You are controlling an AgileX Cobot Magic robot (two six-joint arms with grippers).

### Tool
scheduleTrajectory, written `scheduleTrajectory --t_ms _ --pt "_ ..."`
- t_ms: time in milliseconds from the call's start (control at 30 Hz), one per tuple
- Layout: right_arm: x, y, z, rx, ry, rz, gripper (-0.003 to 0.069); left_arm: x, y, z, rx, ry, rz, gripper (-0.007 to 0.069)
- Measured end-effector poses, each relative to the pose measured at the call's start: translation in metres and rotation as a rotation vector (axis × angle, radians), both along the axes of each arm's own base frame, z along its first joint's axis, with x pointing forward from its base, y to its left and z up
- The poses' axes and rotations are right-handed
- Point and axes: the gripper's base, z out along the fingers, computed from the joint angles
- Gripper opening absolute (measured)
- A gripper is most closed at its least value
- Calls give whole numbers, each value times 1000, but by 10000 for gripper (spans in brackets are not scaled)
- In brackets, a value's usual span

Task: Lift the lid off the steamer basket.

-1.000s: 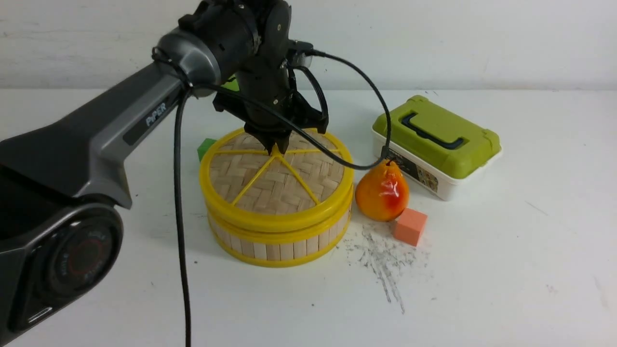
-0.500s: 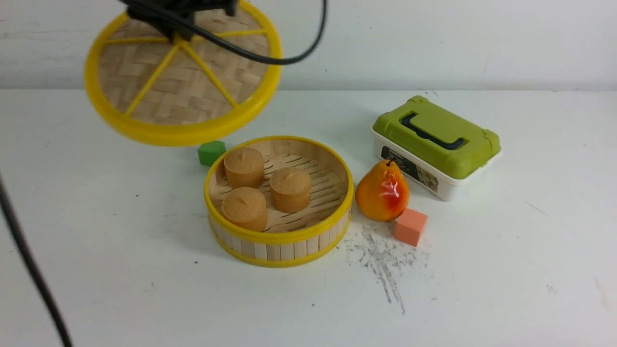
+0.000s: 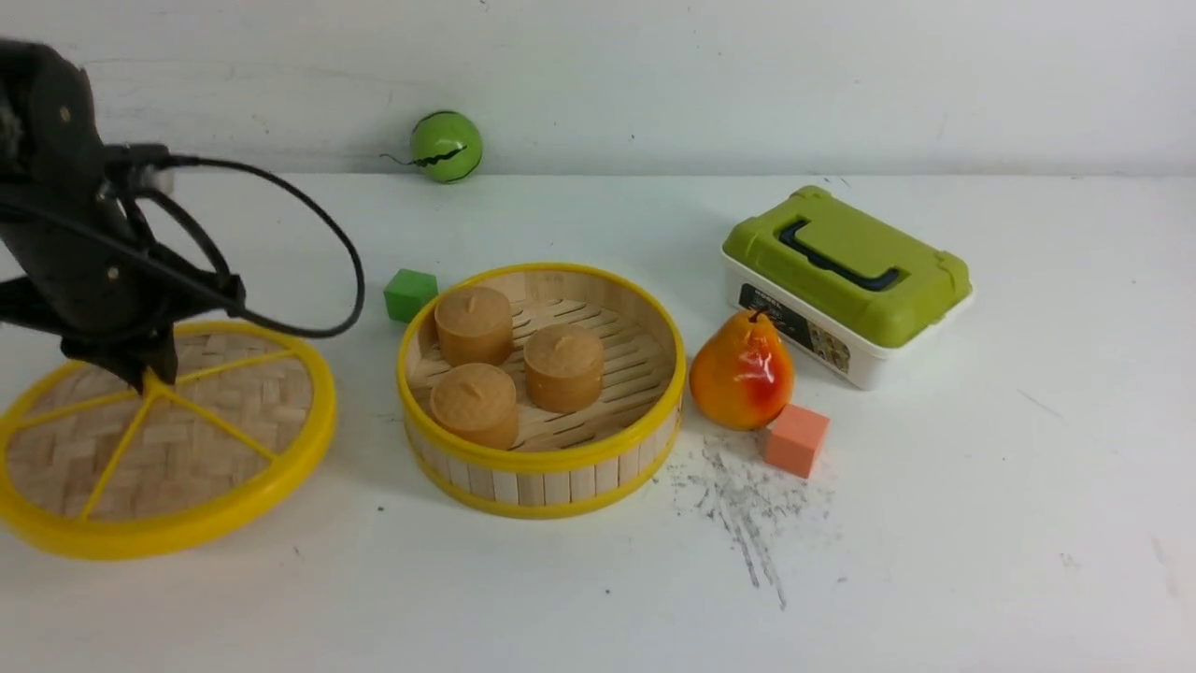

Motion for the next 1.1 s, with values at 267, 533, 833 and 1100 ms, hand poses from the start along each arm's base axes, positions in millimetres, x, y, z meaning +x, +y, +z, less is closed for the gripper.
scheduleTrajectory --t_ms 267,533,833,1100 --pt "0 0 0 0 0 0 239 24 -3 -34 -61 -84 73 97" --pt "0 0 0 0 0 0 239 28 -5 -38 -94 -95 90 230" --pt "0 0 0 0 0 0 239 9 -10 14 -140 -182 32 273" --pt "0 0 0 0 0 0 239 -95 -23 174 -208 -660 -148 26"
